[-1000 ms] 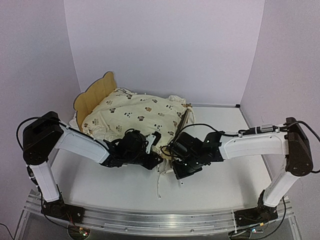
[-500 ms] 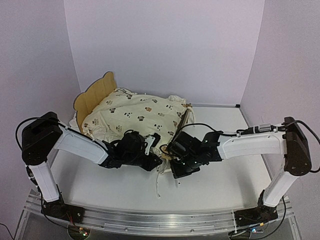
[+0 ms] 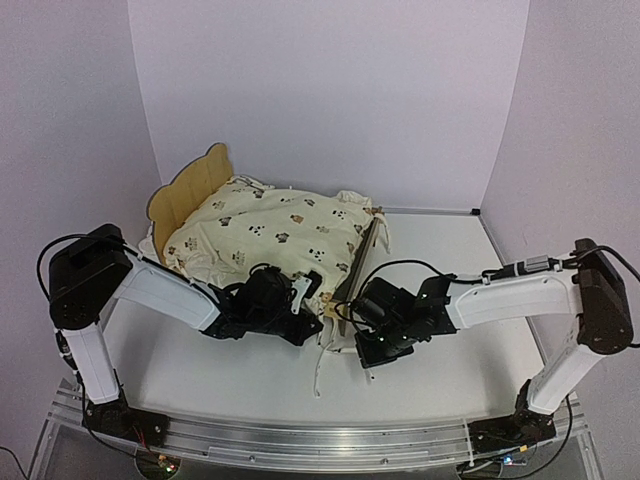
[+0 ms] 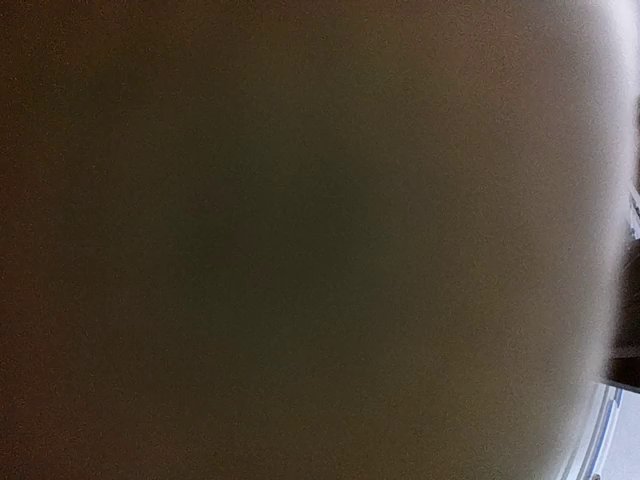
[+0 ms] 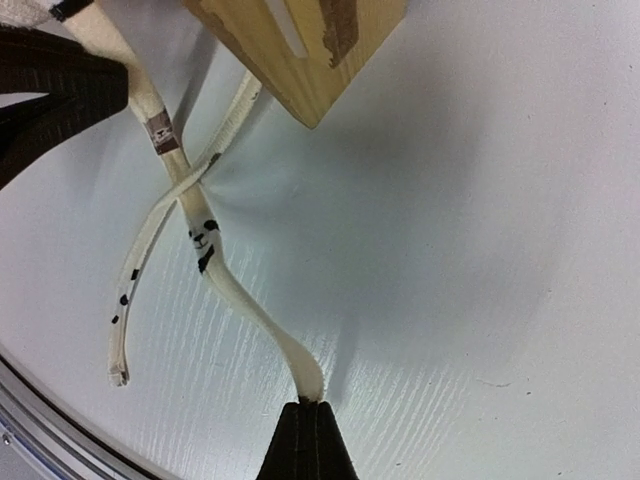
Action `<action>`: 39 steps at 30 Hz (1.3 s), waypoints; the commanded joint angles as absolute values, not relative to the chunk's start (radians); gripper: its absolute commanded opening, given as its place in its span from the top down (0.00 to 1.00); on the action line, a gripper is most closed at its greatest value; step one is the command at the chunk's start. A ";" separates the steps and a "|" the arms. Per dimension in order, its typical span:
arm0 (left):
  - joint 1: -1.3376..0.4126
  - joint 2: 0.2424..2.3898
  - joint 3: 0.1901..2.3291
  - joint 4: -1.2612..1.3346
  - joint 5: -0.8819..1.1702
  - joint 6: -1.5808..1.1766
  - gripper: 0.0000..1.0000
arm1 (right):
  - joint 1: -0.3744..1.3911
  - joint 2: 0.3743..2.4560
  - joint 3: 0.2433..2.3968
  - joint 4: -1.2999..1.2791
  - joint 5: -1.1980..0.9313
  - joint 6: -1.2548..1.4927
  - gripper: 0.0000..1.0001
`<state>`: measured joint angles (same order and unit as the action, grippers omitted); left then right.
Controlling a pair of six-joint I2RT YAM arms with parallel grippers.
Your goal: Set up the pet bed
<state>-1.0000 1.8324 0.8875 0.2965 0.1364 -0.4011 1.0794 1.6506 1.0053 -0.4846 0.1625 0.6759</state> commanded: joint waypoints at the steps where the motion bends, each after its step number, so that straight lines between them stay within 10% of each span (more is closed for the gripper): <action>1: -1.020 1.807 0.903 0.292 0.138 -0.398 1.00 | 1.079 1.604 0.993 -0.445 0.188 0.705 1.00; 39: -1.033 1.665 0.850 0.238 0.140 -0.414 1.00 | 1.023 1.844 1.263 -0.410 0.270 0.757 1.00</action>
<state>-1.0260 1.7272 0.8586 0.2344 0.1515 -0.4191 1.0301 1.8296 1.2300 -0.4213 0.2343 0.7422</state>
